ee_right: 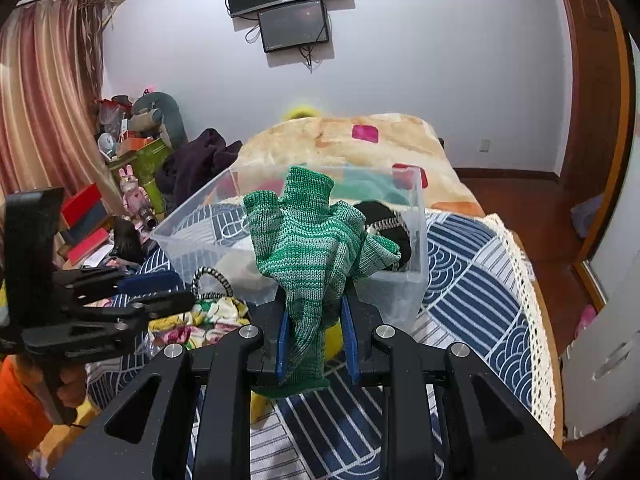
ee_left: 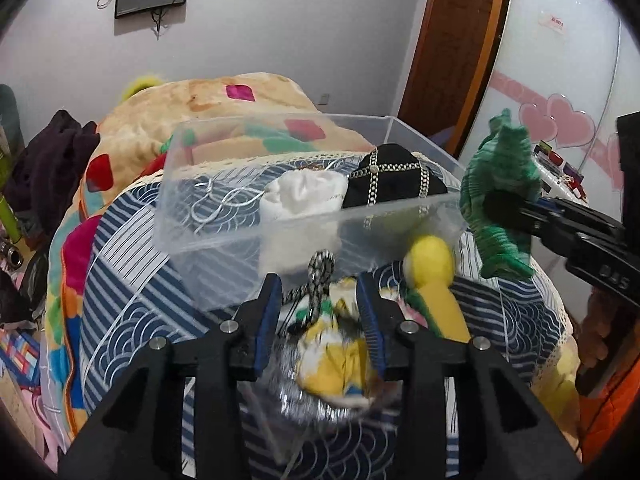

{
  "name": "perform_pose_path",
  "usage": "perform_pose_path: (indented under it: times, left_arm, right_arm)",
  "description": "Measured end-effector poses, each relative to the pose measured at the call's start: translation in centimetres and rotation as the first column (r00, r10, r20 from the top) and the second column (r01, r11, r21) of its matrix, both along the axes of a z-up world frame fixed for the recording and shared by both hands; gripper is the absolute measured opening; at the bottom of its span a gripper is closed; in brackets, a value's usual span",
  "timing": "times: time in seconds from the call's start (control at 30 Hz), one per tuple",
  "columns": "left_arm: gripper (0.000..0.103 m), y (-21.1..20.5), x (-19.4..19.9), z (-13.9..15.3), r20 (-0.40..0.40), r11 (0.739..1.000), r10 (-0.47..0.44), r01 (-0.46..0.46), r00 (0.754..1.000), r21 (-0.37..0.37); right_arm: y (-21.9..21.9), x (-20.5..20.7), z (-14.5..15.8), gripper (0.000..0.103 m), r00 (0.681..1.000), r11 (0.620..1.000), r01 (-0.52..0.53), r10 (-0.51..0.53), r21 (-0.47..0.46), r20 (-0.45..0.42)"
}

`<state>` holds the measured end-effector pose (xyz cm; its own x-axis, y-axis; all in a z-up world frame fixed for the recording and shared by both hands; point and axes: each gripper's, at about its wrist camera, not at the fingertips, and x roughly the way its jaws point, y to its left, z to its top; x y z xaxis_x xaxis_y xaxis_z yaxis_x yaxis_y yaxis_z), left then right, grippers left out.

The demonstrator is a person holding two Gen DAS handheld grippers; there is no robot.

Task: Organize soft objects
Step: 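Grasp the beaded chain with the left tool while the right tool holds the glove, then release the chain into the box while the right tool drops the green glove in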

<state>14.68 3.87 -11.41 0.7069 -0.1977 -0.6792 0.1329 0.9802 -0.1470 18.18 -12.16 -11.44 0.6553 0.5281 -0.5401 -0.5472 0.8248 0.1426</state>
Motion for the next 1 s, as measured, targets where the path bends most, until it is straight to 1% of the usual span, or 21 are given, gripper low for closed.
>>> perform_pose_path:
  times: [0.03,0.07,0.1,0.17,0.23,0.3,0.43,0.67,0.87,1.0]
  left_arm:
    - [0.037,0.0,0.4,0.0,0.002,1.000,0.002,-0.002,1.000,0.000]
    - [0.030,-0.1,0.6,0.0,0.005,1.000,0.002,-0.002,1.000,0.001]
    - [0.021,-0.1,0.9,-0.1,0.002,1.000,-0.003,0.003,1.000,0.001]
    - [0.011,-0.2,1.1,-0.2,-0.003,1.000,-0.011,0.011,1.000,-0.003]
    - [0.008,-0.2,1.1,-0.2,-0.002,1.000,-0.014,0.014,1.000,0.006]
    - [0.006,-0.1,0.8,-0.1,0.009,1.000,-0.009,0.009,1.000,0.020]
    - [0.006,0.4,0.1,1.0,0.036,1.000,-0.004,0.004,0.999,0.000]
    - [0.006,0.9,-0.9,4.4,0.119,1.000,0.001,0.001,0.993,-0.019]
    - [0.006,1.5,-0.2,7.2,0.176,0.999,0.016,-0.011,0.984,-0.033]
    - [0.006,2.1,0.5,8.2,0.204,0.998,0.037,-0.028,0.978,-0.048]
  right_arm:
    - [0.0,0.1,0.2,0.020,1.000,1.000,0.000,0.000,0.001,0.006]
    - [0.0,0.1,0.4,0.020,1.000,1.000,0.001,-0.001,0.003,0.013]
    - [0.0,0.3,0.6,0.021,1.000,1.000,0.003,-0.003,0.005,0.019]
    - [0.1,0.6,1.0,0.021,1.000,1.000,0.005,-0.005,0.009,0.030]
    - [0.2,0.8,1.4,0.020,0.999,1.000,0.006,-0.006,0.012,0.040]
    - [0.3,1.0,1.6,0.021,0.999,1.000,0.007,-0.007,0.013,0.050]
    - [0.8,1.5,2.2,0.020,0.998,1.000,0.006,-0.007,0.011,0.069]
    - [1.8,2.6,3.3,0.020,0.995,1.000,0.009,-0.010,0.017,0.098]
    - [3.1,3.3,3.3,0.020,0.995,1.000,0.003,-0.003,0.006,0.102]
    - [3.7,3.9,2.8,0.020,0.996,1.000,0.001,0.000,-0.004,0.092]
